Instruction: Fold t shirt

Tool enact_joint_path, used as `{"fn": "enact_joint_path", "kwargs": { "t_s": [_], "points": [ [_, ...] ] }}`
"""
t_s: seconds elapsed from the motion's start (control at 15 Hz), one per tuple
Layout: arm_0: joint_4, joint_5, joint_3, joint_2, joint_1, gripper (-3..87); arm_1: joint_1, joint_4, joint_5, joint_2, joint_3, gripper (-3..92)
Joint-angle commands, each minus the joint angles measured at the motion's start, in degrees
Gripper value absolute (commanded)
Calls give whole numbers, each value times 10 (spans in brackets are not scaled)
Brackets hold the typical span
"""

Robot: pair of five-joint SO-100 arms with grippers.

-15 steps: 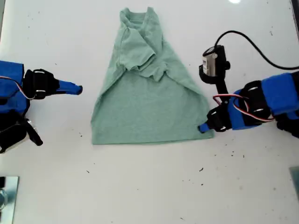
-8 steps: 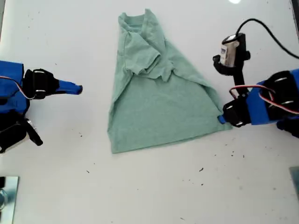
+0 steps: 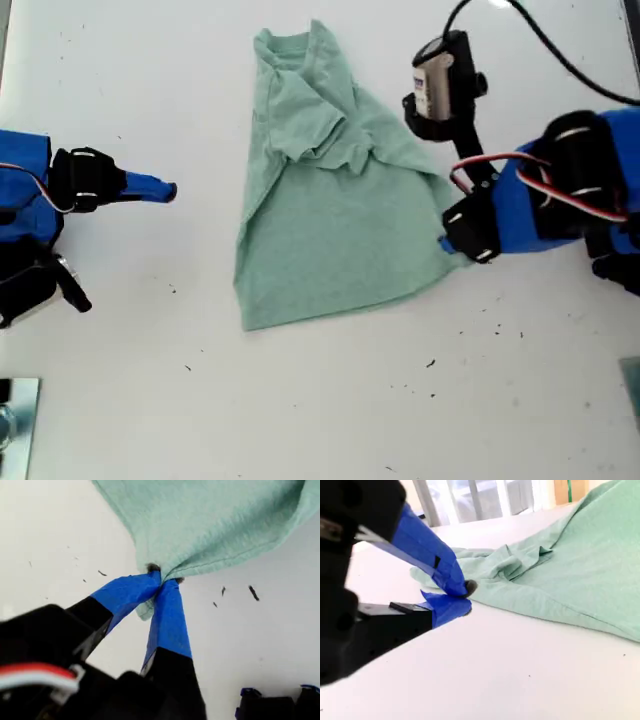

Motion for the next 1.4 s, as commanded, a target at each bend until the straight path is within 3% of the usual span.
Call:
{"fn": "enact_joint_path", "kwargs": {
  "t_s": [0.0, 0.2, 0.4, 0.47, 0.53, 0.67, 0.8, 0.87, 1.0, 1.33],
  "points": [
    [2, 3, 7, 5, 0, -2, -21, 13, -28, -156, -250, -15],
    [2, 3, 8, 5, 3, -2, -37, -41, -46, -333, -408, -15],
    [2, 3, 8, 5, 1, -2, -43, -156, -52, -397, -405, -11],
    [2, 3, 8, 5, 1, -2, -51, -200, -68, -410, -409, 164],
    [2, 3, 8, 5, 1, -2, -61, -216, -87, -409, -428, 279],
    [2, 3, 8, 5, 1, -2, -68, -121, -105, -375, -519, 279],
    [2, 3, 8, 5, 1, -2, -66, -53, -122, -264, -486, 258],
    [2, 3, 8, 5, -1, -2, -54, -14, -116, -208, -438, 218],
    [2, 3, 8, 5, 0, -2, -17, -18, -117, -98, -243, 41],
    [2, 2, 8, 5, 1, -2, 158, -232, -74, 252, 430, 25]
  ]
}}
